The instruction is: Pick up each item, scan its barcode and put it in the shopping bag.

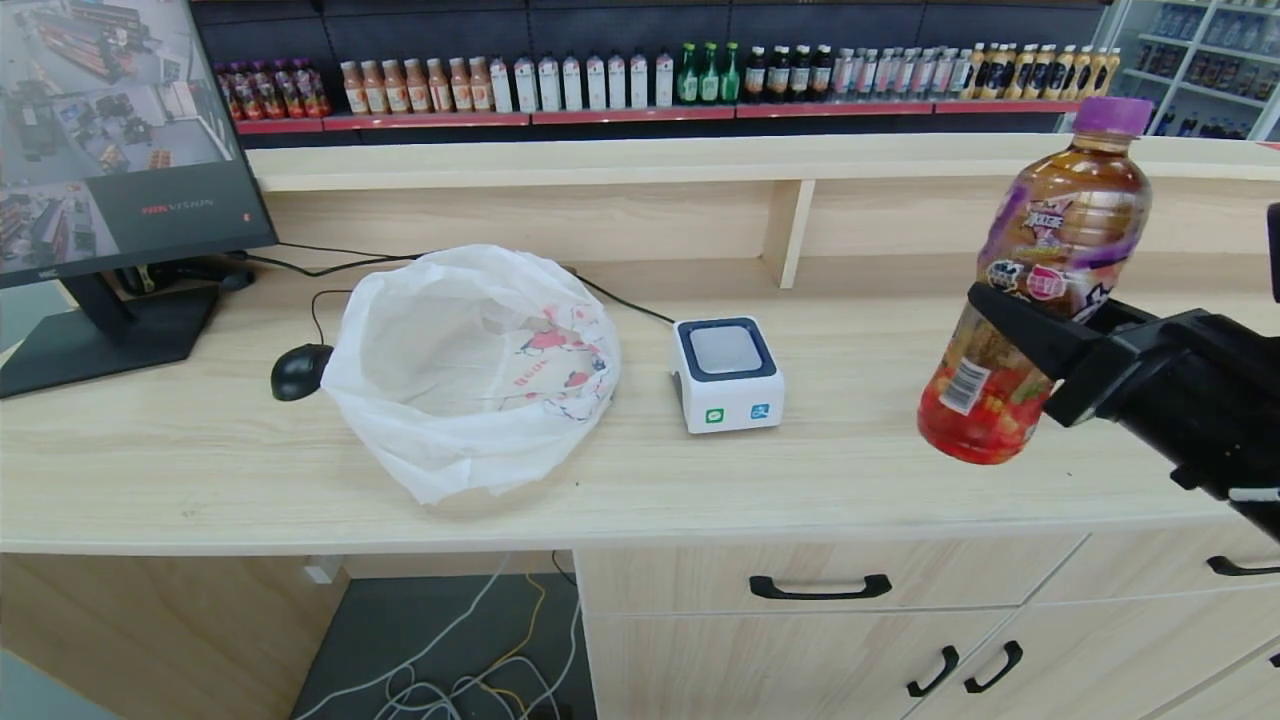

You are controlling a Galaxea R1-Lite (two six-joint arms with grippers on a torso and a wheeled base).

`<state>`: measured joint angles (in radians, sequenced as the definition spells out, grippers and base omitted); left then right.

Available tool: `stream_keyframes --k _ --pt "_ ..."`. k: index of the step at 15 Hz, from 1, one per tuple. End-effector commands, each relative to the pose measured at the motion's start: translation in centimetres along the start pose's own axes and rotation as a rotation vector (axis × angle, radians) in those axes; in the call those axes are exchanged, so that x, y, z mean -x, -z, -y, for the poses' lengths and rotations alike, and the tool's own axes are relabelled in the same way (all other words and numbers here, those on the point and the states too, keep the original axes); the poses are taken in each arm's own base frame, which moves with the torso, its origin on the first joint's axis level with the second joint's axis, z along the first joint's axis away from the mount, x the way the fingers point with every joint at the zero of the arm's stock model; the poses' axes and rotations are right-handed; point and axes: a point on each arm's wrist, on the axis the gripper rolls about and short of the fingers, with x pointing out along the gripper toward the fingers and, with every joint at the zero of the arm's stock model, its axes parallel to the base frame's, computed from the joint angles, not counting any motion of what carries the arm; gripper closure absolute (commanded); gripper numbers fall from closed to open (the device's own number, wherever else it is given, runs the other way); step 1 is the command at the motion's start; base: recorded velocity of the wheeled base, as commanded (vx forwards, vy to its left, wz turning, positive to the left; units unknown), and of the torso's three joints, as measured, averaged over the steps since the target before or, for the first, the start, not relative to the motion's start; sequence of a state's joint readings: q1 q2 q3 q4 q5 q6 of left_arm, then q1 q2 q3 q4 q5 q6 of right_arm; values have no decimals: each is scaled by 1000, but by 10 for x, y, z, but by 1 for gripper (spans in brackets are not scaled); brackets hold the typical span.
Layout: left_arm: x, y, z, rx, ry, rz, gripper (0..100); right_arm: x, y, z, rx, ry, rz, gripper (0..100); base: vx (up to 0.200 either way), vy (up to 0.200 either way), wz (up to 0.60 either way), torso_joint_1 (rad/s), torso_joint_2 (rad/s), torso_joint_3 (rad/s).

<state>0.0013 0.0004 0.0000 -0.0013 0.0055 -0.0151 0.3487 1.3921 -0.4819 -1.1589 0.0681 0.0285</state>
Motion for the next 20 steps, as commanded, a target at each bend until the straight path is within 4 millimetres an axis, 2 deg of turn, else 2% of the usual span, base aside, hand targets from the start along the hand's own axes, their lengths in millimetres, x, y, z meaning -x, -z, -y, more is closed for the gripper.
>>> stream_keyframes --k 1,4,10,13,19,20 --pt "0 0 0 0 -1 1 0 21 -6 -10 -11 -42 4 100 0 0 0 0 0 0" --pt "0 0 0 -1 -1 1 0 26 -9 -22 -59 -100 -4 100 0 0 0 0 0 0" --pt "0 0 0 0 -1 1 0 19 -23 -35 -218 -176 38 100 0 0 0 0 0 0" --pt "0 0 0 0 -1 1 0 16 -20 -44 -335 -219 9 100 0 0 0 0 0 0" --pt "0 0 0 0 -1 1 0 -5 -11 -55 -590 -249 -41 100 0 0 0 0 0 0" --pt "0 0 0 0 -1 1 0 -10 -6 -62 -626 -276 -35 100 0 0 0 0 0 0"
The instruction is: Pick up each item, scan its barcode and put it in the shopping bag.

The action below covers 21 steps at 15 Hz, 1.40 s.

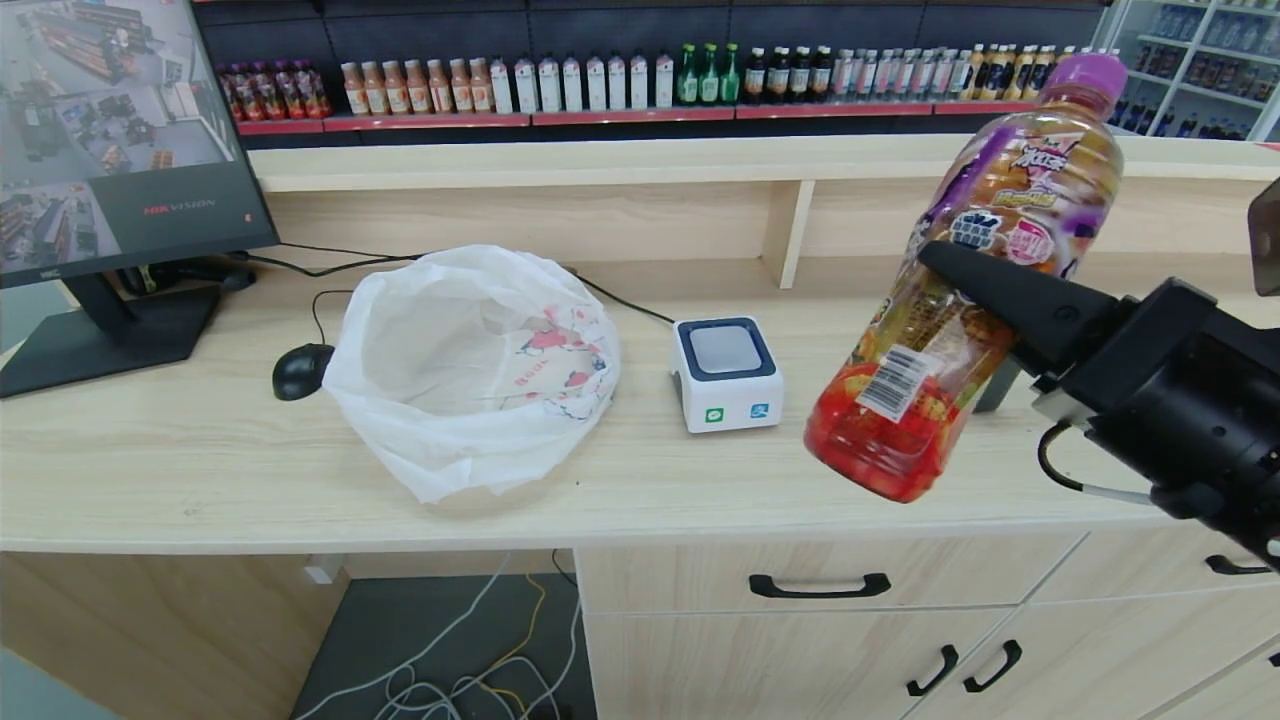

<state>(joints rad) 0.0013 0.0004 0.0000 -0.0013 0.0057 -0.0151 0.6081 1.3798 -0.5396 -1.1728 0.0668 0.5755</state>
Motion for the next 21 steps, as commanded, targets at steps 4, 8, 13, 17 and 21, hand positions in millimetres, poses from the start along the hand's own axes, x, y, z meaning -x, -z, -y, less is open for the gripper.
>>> stream_keyframes --k 4,8,13,17,21 --pt "0 0 0 0 -1 1 0 -19 26 2 -99 -52 -20 100 0 0 0 0 0 0" --pt "0 0 0 0 -1 1 0 -25 31 0 -214 -105 17 100 0 0 0 0 0 0" --pt "0 0 0 0 -1 1 0 -23 33 -19 -285 -215 46 100 0 0 0 0 0 0" --pt "0 0 0 0 -1 1 0 -30 39 -17 -288 -211 35 100 0 0 0 0 0 0" --pt "0 0 0 0 -1 1 0 -31 41 -16 -289 -211 35 100 0 0 0 0 0 0"
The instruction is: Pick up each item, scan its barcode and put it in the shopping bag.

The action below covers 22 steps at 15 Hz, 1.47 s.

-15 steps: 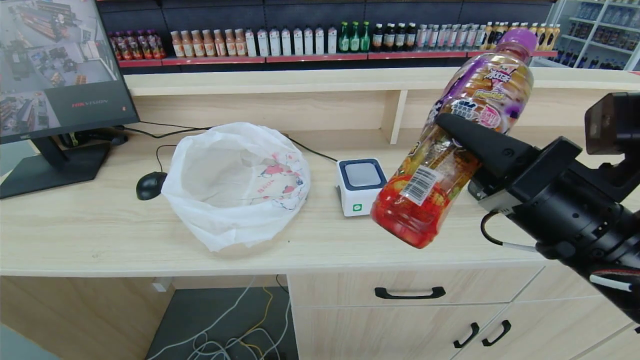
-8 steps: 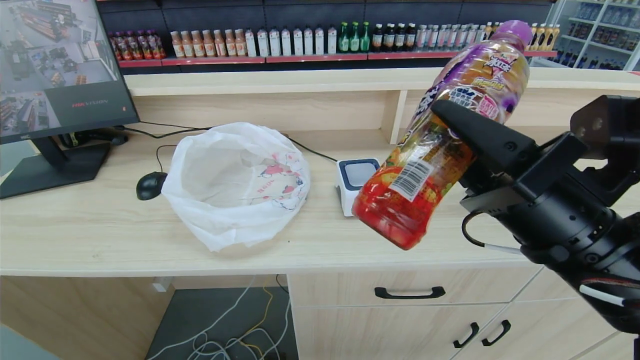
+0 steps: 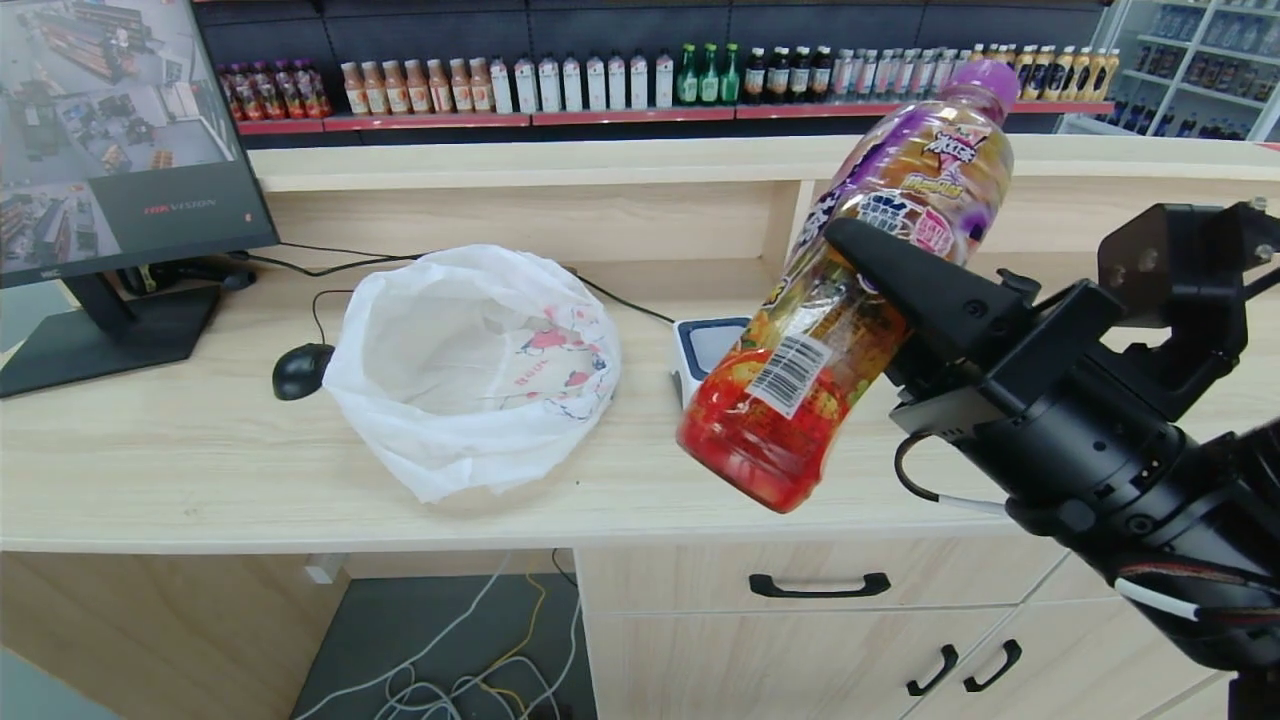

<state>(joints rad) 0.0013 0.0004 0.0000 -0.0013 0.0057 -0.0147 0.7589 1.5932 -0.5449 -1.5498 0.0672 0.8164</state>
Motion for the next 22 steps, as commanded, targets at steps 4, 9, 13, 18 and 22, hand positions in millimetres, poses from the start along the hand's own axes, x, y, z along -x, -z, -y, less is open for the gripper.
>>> stream_keyframes --k 4,9,13,18,22 --pt "0 0 0 1 -1 1 0 -1 4 4 -2 11 -13 100 0 0 0 0 0 0" --pt "0 0 0 1 -1 1 0 0 6 4 8 10 -20 100 0 0 0 0 0 0" --pt "0 0 0 1 -1 1 0 1 5 3 69 11 -19 100 0 0 0 0 0 0" --pt "0 0 0 1 -1 -1 0 4 6 5 252 21 -28 100 0 0 0 0 0 0" --pt "0 0 0 1 -1 1 0 21 9 15 463 78 -75 100 0 0 0 0 0 0"
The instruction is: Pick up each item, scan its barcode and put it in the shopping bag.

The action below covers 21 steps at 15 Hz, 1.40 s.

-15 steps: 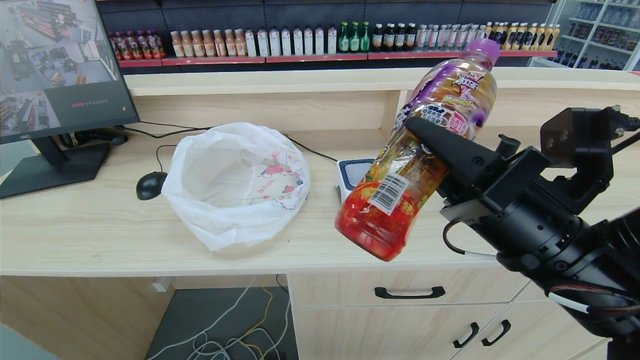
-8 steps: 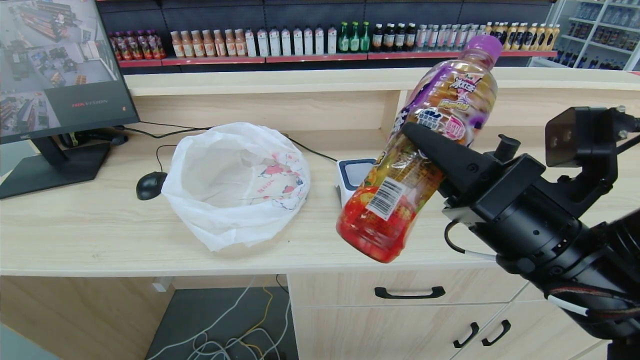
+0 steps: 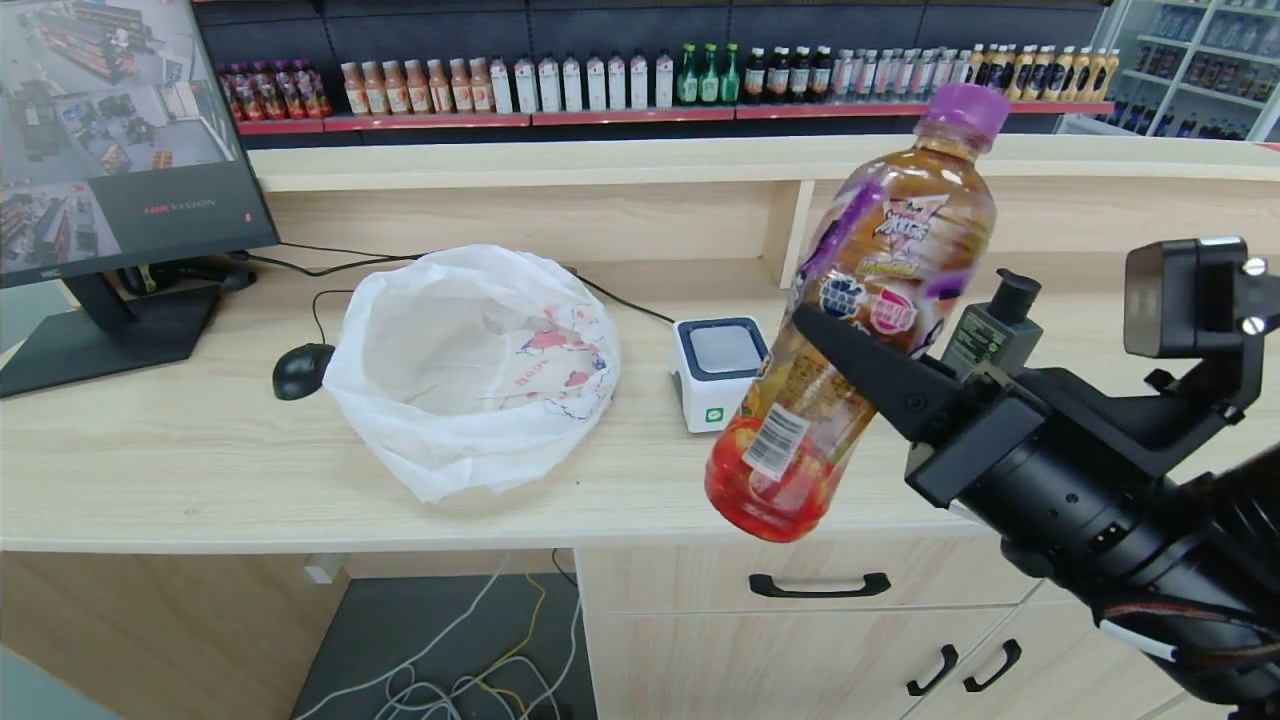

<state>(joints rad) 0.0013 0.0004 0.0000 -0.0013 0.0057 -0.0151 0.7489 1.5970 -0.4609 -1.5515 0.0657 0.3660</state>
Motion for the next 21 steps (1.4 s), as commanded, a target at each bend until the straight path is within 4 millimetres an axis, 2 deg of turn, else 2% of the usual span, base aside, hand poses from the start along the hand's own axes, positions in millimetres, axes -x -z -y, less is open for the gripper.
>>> stream_keyframes --k 1,4,6,7,9,10,18,21 --pt "0 0 0 0 -1 1 0 15 1 8 88 44 -28 100 0 0 0 0 0 0" --pt "0 0 0 0 -1 1 0 24 -8 18 239 95 -13 100 0 0 0 0 0 0" --pt "0 0 0 0 -1 1 0 31 -7 23 328 119 -34 100 0 0 0 0 0 0" --pt "0 0 0 0 -1 1 0 32 -6 28 397 138 -44 100 0 0 0 0 0 0" --pt "0 0 0 0 -1 1 0 29 -9 38 428 181 -38 100 0 0 0 0 0 0" --pt "0 0 0 0 -1 -1 0 26 -12 49 481 220 -34 100 0 0 0 0 0 0" --pt "0 0 0 0 -1 1 0 26 -11 51 483 221 -33 100 0 0 0 0 0 0" --pt "0 0 0 2 -1 -1 0 26 -11 51 483 222 -33 100 0 200 0 -2 -1 -1"
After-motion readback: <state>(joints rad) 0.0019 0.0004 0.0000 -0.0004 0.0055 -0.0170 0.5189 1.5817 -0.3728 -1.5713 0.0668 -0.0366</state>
